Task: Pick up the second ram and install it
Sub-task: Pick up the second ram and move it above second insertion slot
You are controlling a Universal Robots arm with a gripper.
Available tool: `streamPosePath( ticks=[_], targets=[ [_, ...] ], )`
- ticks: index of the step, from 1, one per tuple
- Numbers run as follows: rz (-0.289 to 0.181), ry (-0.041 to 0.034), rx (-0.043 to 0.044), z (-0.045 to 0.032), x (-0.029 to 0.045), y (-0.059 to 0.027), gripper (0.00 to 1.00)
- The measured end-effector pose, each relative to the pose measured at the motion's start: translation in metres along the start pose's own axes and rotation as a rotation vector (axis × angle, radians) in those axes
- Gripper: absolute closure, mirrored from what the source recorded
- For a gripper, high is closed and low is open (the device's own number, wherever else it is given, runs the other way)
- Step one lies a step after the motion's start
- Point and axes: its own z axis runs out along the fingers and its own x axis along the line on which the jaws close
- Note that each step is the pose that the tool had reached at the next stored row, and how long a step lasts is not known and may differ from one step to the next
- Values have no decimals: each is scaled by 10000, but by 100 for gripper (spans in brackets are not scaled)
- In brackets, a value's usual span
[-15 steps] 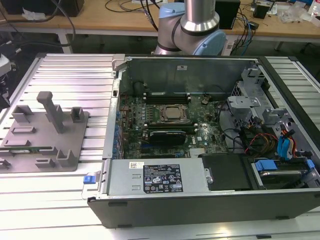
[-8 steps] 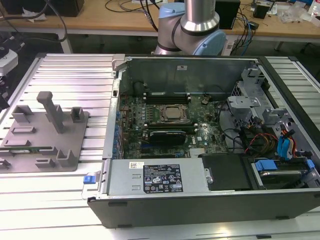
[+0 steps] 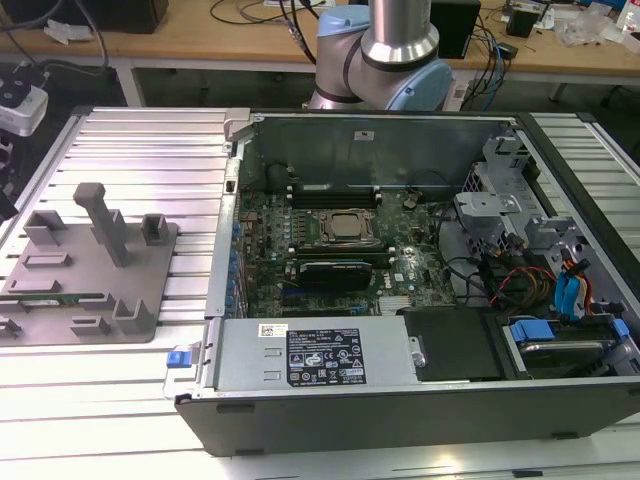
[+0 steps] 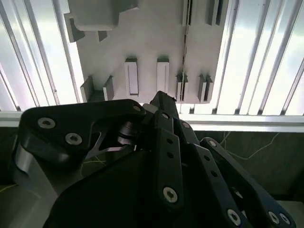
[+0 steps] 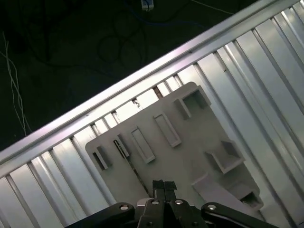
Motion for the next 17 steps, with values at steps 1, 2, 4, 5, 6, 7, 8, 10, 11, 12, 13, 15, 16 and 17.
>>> streamPosePath(
  ticks=[1,2,4,5,6,7,8,10,11,12,13,15,16,17],
  targets=[
    [-169,9,-2,1,0,0,92],
    [-364,20,-5,1,0,0,92],
    [-1018,57,-13,3,0,0,92],
    [-1485,83,-20,5,0,0,92],
    [-1937,109,-26,6,0,0,92],
    [-2318,131,-31,8,0,0,92],
    [-2895,163,-38,10,0,0,92],
    [-3526,200,-46,12,0,-1,92],
    [-3895,224,-51,13,0,-1,92],
    [-4142,242,-52,13,0,-1,92],
    [-4160,244,-52,13,0,0,92],
    [-4181,245,-52,13,0,0,92],
    [-4182,252,-48,15,0,-1,92],
    [-4182,259,-47,19,-1,-1,92]
  ],
)
